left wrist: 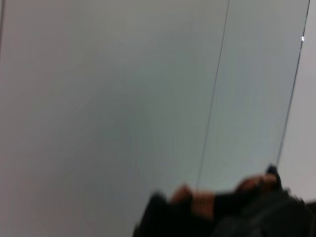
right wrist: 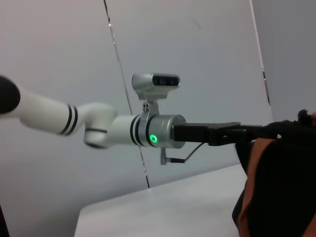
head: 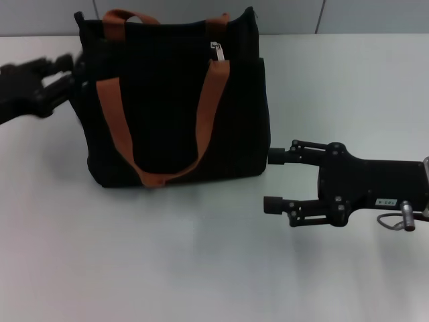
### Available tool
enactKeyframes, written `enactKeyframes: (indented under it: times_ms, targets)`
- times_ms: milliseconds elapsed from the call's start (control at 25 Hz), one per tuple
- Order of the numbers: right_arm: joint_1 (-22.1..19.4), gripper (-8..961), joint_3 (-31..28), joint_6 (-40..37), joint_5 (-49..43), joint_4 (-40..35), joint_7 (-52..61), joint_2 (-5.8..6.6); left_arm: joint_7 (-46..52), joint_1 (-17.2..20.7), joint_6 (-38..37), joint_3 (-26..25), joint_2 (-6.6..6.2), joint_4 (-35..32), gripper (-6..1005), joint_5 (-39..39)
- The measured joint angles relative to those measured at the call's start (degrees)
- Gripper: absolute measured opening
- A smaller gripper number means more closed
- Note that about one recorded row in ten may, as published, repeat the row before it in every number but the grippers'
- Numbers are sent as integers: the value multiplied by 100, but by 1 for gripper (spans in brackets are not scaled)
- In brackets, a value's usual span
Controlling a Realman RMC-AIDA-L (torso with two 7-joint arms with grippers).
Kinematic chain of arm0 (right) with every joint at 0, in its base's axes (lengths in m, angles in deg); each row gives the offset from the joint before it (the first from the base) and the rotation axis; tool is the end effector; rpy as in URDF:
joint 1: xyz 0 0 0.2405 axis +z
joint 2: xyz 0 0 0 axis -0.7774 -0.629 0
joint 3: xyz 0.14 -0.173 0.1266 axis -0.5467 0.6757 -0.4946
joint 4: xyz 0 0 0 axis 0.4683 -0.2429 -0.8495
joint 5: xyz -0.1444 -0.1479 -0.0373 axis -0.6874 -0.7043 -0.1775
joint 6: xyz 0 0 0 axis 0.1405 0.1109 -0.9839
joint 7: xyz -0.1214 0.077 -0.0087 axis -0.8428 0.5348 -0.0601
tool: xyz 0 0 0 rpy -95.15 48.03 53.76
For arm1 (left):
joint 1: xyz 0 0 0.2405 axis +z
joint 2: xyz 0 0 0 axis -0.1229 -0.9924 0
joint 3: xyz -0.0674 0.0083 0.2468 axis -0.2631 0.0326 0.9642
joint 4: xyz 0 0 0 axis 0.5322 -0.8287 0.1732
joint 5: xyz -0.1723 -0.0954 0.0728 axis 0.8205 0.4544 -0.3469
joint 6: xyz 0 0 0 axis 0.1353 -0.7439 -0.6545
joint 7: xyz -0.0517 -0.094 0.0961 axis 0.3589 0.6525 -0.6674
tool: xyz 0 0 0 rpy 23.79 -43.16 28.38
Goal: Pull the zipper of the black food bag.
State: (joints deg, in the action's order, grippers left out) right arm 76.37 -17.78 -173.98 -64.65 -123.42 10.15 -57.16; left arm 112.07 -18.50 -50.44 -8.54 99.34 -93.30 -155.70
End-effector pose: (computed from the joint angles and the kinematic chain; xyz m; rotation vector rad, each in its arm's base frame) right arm 0.2395 0.2896 -0.0193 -2.8675 0.3462 0.9880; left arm -0.3003 0.3395 0.0658 -2.3232 -0.6096 -0.8418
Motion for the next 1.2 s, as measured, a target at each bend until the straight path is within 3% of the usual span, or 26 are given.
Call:
enactKeyframes:
  times_ms: [80, 200, 440, 560, 600, 640, 680, 840, 1200]
  targets:
    - [15, 823, 10, 72, -49, 46, -136, -8, 394, 66, -222, 0, -171, 3, 225, -210]
    - [54, 822, 10, 214, -190, 127, -270, -31, 680, 260, -759, -44, -361, 20, 431, -289]
    - [137, 822, 18, 385, -354, 249, -473, -101, 454, 535, -1762, -70, -394, 10, 691, -261]
    - [145, 822, 19, 363, -356, 265, -594, -136, 16, 643, -2132, 46, -286, 58, 761, -457]
    - [150, 823, 22, 338, -356, 282, -645, -139, -241, 691, -2184, 75, -179, 73, 785, -622]
    - [158, 823, 24, 307, -356, 316, -718, -145, -241, 691, -2184, 75, -179, 73, 808, -622]
    - [164, 823, 26, 288, -356, 344, -762, -148, -590, 749, -2214, 84, -28, 93, 832, -854]
    - [193, 823, 34, 205, -356, 597, -1050, -157, -1106, 790, -2248, 88, 146, 235, 832, -1237]
    - [418, 822, 30, 371, -322, 1403, -1892, -185, -1432, 727, -2244, 225, 168, 497, 832, -1445]
